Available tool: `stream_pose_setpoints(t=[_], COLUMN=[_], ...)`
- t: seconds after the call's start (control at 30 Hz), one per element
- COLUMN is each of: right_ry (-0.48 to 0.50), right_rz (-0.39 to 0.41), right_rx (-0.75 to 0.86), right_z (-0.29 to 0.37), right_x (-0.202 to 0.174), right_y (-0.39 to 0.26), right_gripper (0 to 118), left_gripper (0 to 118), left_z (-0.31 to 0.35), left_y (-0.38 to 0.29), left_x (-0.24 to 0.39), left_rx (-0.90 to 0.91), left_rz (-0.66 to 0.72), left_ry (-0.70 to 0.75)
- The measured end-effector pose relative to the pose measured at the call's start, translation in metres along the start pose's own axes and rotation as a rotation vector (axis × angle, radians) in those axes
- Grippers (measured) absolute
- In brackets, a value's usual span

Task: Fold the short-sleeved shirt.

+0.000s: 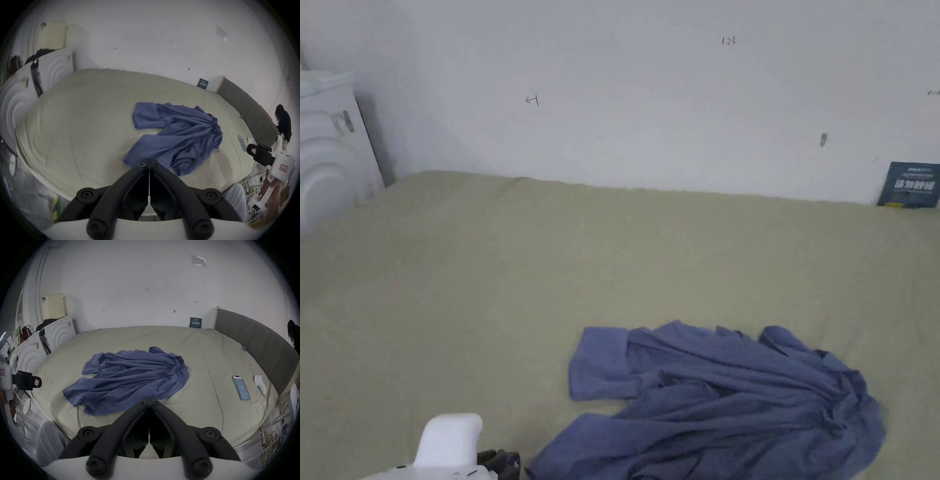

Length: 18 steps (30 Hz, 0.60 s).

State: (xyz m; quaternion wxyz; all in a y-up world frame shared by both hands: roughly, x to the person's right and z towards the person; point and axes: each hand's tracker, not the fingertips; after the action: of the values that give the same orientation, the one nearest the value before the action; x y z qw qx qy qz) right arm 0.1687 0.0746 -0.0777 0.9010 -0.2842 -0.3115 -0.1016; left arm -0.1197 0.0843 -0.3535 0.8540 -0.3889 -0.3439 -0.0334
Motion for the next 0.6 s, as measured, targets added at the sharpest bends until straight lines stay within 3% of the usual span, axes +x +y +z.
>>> stream_pose_setpoints(t=[0.27, 0.3, 0.33, 0.37, 0.4, 0.43, 0.47, 0.6], right_ry=[0.012, 0.011, 0.010, 0.007, 0.006, 0.005, 0.005, -0.006], right_rz=[0.019, 0.022, 0.025, 0.026, 0.024, 0.020, 0.018, 0.023], right_rx=[-0.027, -0.031, -0.036, -0.039, -0.039, -0.043, -0.050, -0.068], right_z=[-0.010, -0.011, -0.013, -0.014, -0.015, -0.014, -0.016, -0.020], right_x=[-0.006, -0.006, -0.006, -0.005, -0.004, -0.004, -0.003, 0.000], right_y=[-0.002, -0.002, -0.001, -0.002, -0.002, -0.001, -0.001, -0.003], right_gripper=[0, 0, 0, 0, 0, 0, 0, 0], left_gripper=[0, 8, 40, 91, 118, 115, 116, 116], left_z=[-0.044, -0.053, -0.063, -0.078, -0.096, -0.106, -0.119, -0.163], left_y=[0.004, 0.006, 0.010, 0.014, 0.015, 0.024, 0.025, 0.031], left_x=[-0.008, -0.006, -0.004, -0.005, -0.002, -0.005, -0.001, 0.000], left_rx=[-0.082, -0.091, -0.103, -0.139, -0.206, -0.156, -0.248, -0.282], left_rz=[0.013, 0.009, -0.002, -0.018, -0.038, -0.085, -0.073, -0.101], left_ry=[-0.049, -0.058, -0.052, -0.055, -0.033, -0.021, 0.019, 0.035])
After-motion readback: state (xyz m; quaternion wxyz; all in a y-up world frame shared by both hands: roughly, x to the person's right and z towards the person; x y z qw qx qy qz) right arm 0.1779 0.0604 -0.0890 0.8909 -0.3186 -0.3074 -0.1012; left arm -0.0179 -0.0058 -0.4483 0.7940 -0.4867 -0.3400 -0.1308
